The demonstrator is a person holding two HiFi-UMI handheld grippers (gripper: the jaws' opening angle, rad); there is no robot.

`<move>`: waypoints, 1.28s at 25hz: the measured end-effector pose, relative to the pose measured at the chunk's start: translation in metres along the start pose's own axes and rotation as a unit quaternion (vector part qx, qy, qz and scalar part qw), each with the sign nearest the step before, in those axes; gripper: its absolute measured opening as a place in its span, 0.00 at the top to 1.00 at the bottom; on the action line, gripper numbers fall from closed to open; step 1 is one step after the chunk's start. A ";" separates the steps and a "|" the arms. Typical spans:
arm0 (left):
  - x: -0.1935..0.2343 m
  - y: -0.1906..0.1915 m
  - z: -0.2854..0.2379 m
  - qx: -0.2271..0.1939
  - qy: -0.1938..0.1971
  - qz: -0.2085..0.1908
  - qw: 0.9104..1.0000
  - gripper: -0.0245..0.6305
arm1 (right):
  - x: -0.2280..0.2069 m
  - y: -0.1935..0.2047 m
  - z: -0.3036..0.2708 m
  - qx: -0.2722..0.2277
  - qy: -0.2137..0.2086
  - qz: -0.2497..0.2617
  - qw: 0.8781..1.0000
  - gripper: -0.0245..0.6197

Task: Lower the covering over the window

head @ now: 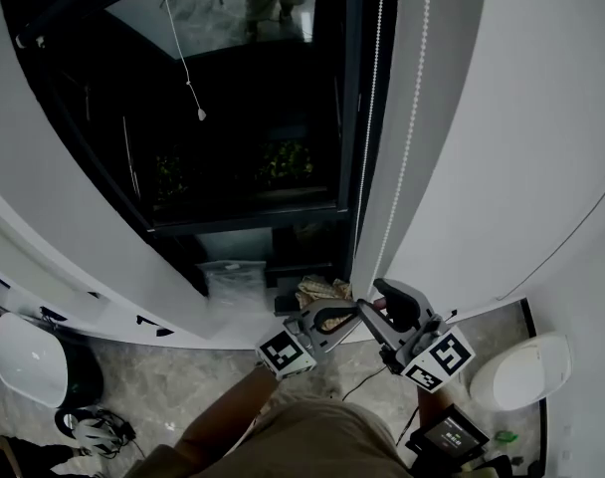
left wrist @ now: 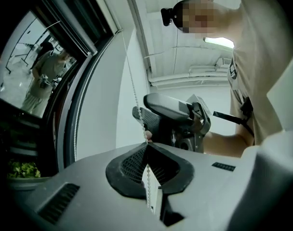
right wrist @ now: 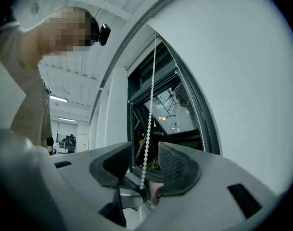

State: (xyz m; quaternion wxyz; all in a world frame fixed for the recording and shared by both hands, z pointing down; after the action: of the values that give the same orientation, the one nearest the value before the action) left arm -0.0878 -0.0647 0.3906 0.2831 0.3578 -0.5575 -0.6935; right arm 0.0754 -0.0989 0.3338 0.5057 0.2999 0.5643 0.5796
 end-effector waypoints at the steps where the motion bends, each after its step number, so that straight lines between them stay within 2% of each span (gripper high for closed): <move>1: -0.004 0.000 0.000 -0.003 0.003 0.005 1.000 0.94 | 0.000 0.001 -0.002 0.004 0.007 0.009 1.000 0.71; 2: -0.006 -0.001 -0.001 -0.004 0.005 0.007 1.000 0.94 | 0.000 0.001 -0.003 0.008 0.012 0.013 1.000 0.77; 3: -0.008 -0.004 -0.001 -0.005 0.008 0.006 1.000 0.94 | 0.000 0.002 -0.004 0.008 0.016 0.013 1.000 0.90; 4: -0.008 -0.006 0.000 -0.008 0.012 0.005 1.000 0.94 | 0.001 0.001 -0.004 0.006 0.019 0.011 1.000 0.93; 6: -0.002 -0.010 0.009 -0.029 0.014 0.010 0.999 0.93 | 0.003 0.002 -0.004 0.004 0.028 0.016 0.999 0.94; 7: 0.005 -0.011 0.016 -0.050 0.005 0.020 0.999 0.86 | 0.002 0.005 -0.005 0.011 0.032 0.024 0.999 0.94; 8: 0.013 -0.016 0.023 -0.073 -0.009 0.033 0.997 0.80 | 0.002 0.010 -0.005 0.025 0.033 0.032 0.999 0.94; 10: 0.025 -0.033 0.025 -0.097 -0.032 0.034 0.994 0.77 | 0.002 0.028 -0.009 0.068 0.025 0.033 0.997 0.94; 12: 0.030 -0.049 0.013 -0.083 -0.029 0.013 0.996 0.74 | 0.005 0.045 -0.013 0.100 0.004 0.016 0.995 0.94; 14: 0.032 -0.055 -0.002 -0.060 -0.017 0.002 0.998 0.74 | 0.008 0.050 -0.016 0.103 -0.008 0.009 0.995 0.94; 15: 0.034 -0.055 -0.007 -0.056 -0.008 0.002 0.998 0.88 | 0.009 0.049 -0.017 0.102 -0.007 0.015 0.995 0.94; 17: 0.035 -0.052 -0.008 -0.061 0.001 0.012 0.998 0.93 | 0.009 0.048 -0.015 0.104 -0.008 0.034 0.994 0.94; 19: 0.036 -0.049 -0.004 -0.063 -0.010 0.004 0.998 0.93 | 0.005 0.046 -0.006 0.099 -0.037 0.033 0.994 0.94; 20: 0.037 -0.047 -0.003 -0.056 -0.018 -0.008 0.998 0.93 | 0.000 0.042 0.001 0.087 -0.055 0.019 0.994 0.87; 21: 0.037 -0.045 -0.002 -0.046 -0.023 -0.020 0.998 0.93 | -0.006 0.035 0.008 0.068 -0.065 -0.001 0.996 0.75; 22: 0.035 -0.041 -0.003 -0.034 -0.024 -0.029 0.999 0.93 | -0.012 0.027 0.013 0.045 -0.064 -0.017 0.997 0.71; 24: 0.028 -0.028 -0.004 -0.015 -0.013 -0.032 0.999 0.93 | -0.017 0.011 0.014 0.013 -0.045 -0.020 0.999 0.71; 29: -0.007 0.005 -0.013 0.021 0.032 -0.013 0.999 0.93 | -0.003 -0.004 -0.004 -0.003 -0.003 0.026 1.000 0.72; 30: -0.011 0.012 -0.013 0.024 0.037 -0.005 0.999 0.93 | -0.002 -0.004 -0.006 0.000 0.010 0.030 0.999 0.78; 31: -0.013 0.018 -0.011 0.023 0.040 0.007 0.999 0.93 | -0.001 -0.002 -0.008 0.003 0.020 0.030 0.999 0.93; 32: -0.012 0.022 -0.008 0.019 0.041 0.023 0.999 0.93 | -0.001 0.000 -0.009 0.003 0.025 0.027 0.999 0.93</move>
State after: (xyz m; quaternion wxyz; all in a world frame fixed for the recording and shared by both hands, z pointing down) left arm -0.0747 -0.0646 0.4135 0.3142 0.3783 -0.5668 -0.6610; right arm 0.0679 -0.1030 0.3326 0.4747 0.3015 0.5706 0.5985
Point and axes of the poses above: the fingertips, and each gripper's own axes: z backward along the fingers, x to its left, y out of its underside, the point moved 10 cm from there along z, backward along the fingers, and after that the axes turned 8 degrees about -z, right-handed, at the moved point
